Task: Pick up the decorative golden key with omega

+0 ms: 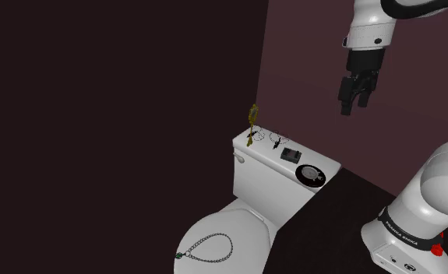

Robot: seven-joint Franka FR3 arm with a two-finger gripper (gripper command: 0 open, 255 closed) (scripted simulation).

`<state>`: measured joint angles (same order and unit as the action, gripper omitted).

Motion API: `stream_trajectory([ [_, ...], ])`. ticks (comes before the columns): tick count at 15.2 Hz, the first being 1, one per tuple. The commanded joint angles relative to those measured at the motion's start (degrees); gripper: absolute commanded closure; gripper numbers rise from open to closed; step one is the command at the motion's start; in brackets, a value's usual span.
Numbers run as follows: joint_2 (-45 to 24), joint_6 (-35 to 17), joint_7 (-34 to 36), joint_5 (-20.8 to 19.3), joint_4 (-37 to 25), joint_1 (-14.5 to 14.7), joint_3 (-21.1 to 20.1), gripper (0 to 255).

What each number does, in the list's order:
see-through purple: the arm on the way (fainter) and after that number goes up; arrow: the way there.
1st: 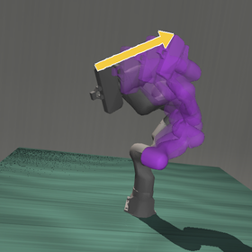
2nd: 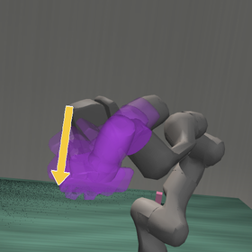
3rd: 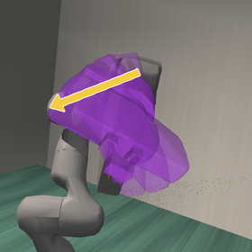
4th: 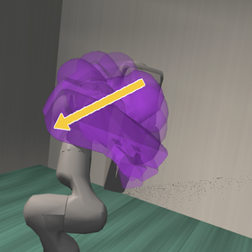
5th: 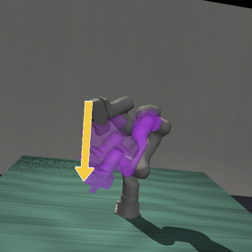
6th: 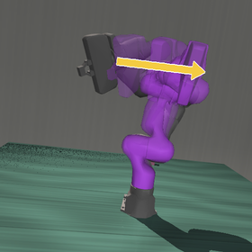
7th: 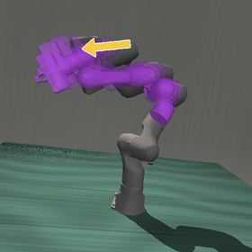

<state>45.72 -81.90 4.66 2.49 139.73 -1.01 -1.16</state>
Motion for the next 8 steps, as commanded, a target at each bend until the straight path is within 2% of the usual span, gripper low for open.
stream_trajectory([
  [1, 0.0, 0.0, 0.0, 0.0, 0.0, 0.0, 0.0, 0],
  [8, -9.9, -15.6, -6.2, -3.3, 0.8, 0.3, 1.9, 0],
])
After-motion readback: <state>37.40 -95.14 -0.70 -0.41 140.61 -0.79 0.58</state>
